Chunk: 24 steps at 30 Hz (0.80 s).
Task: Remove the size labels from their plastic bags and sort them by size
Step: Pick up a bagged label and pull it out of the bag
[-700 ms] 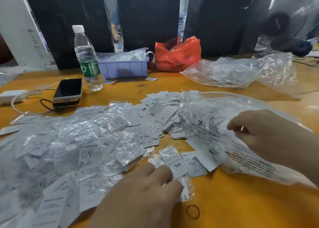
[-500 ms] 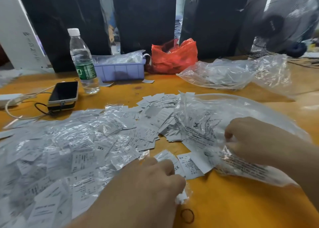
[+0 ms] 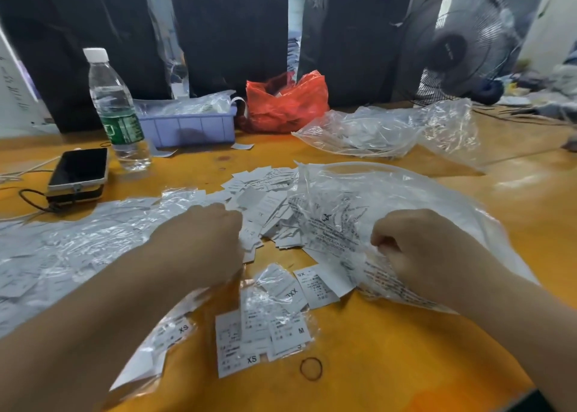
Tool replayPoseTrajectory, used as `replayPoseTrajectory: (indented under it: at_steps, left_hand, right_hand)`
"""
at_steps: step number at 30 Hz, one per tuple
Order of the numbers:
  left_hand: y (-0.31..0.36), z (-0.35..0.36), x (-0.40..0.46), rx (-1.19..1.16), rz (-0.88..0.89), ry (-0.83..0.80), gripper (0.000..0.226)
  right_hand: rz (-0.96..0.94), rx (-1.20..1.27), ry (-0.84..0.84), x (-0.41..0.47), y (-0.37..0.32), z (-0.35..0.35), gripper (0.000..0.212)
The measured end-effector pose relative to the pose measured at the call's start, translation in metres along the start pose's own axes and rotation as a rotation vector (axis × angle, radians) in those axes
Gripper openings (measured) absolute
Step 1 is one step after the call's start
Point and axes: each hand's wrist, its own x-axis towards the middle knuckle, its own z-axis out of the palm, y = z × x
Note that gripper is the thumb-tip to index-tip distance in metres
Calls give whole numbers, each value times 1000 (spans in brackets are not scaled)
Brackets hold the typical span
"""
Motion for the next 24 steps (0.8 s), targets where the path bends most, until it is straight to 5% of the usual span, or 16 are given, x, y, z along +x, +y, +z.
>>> replayPoseTrajectory:
  at_steps: [10, 16, 24]
  left_hand:
    - [3, 9, -2, -145, 37, 149, 8]
    - [-6, 9, -11, -322, -19, 261, 22]
    - [-22, -6, -23, -534, 35, 670, 20]
  right_hand:
    - [-206, 165, 343, 11, -11, -7, 15]
    - [-246, 258, 425, 22, -29, -6, 16]
    - [-125, 598, 299, 47, -63, -19, 20]
